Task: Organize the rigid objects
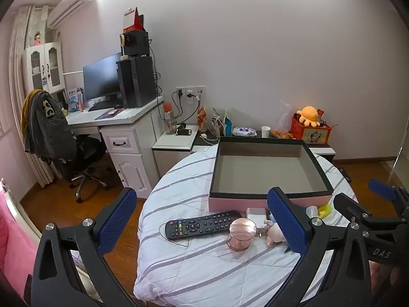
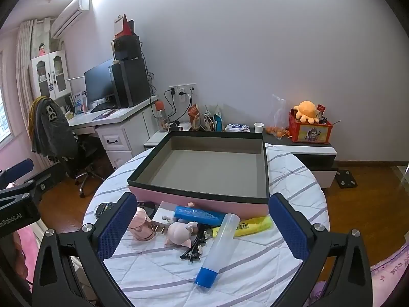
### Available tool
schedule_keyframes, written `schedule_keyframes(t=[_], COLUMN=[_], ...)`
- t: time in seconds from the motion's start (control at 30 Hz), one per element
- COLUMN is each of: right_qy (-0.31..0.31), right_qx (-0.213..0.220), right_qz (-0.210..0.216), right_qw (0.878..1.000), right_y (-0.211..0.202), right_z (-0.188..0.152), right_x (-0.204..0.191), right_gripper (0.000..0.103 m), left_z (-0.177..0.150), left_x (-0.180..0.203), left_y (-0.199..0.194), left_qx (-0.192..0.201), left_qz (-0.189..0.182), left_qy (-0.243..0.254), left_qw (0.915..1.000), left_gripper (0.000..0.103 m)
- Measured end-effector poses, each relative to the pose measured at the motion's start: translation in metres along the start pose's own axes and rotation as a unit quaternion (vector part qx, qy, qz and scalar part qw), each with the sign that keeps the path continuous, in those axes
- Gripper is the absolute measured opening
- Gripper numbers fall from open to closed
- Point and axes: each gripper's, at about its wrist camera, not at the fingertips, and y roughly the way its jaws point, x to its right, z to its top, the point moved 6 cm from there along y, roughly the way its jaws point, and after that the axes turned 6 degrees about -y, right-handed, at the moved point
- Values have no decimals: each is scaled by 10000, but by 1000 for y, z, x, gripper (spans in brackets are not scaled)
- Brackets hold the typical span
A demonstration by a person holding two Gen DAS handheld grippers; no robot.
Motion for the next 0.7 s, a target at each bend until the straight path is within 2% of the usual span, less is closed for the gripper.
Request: schedule_keyframes(t=[0.27, 0.3, 0.5, 0.7], right_qy=[47, 55, 76, 74], right_qx=[-71, -125, -153, -164], right_qz=[-62, -65, -85, -77], right_qw=[9999, 9999, 9998, 9998], right_y=[6, 11, 12, 16], right_z=[-5, -3, -6, -4], right_x=[5, 7, 9, 11], right_gripper=[103, 103, 103, 103], left_z=[-2, -7, -14, -12], left_x=[-1, 2, 4, 5], left_y=[-3, 7, 5, 18], left_qx=[-29, -60, -49, -161], left_qz=[-4, 16, 3, -10], left_qy=[48, 62, 52, 102], left_qw=[10000, 10000, 10000, 9998], left_gripper=[103, 103, 103, 103])
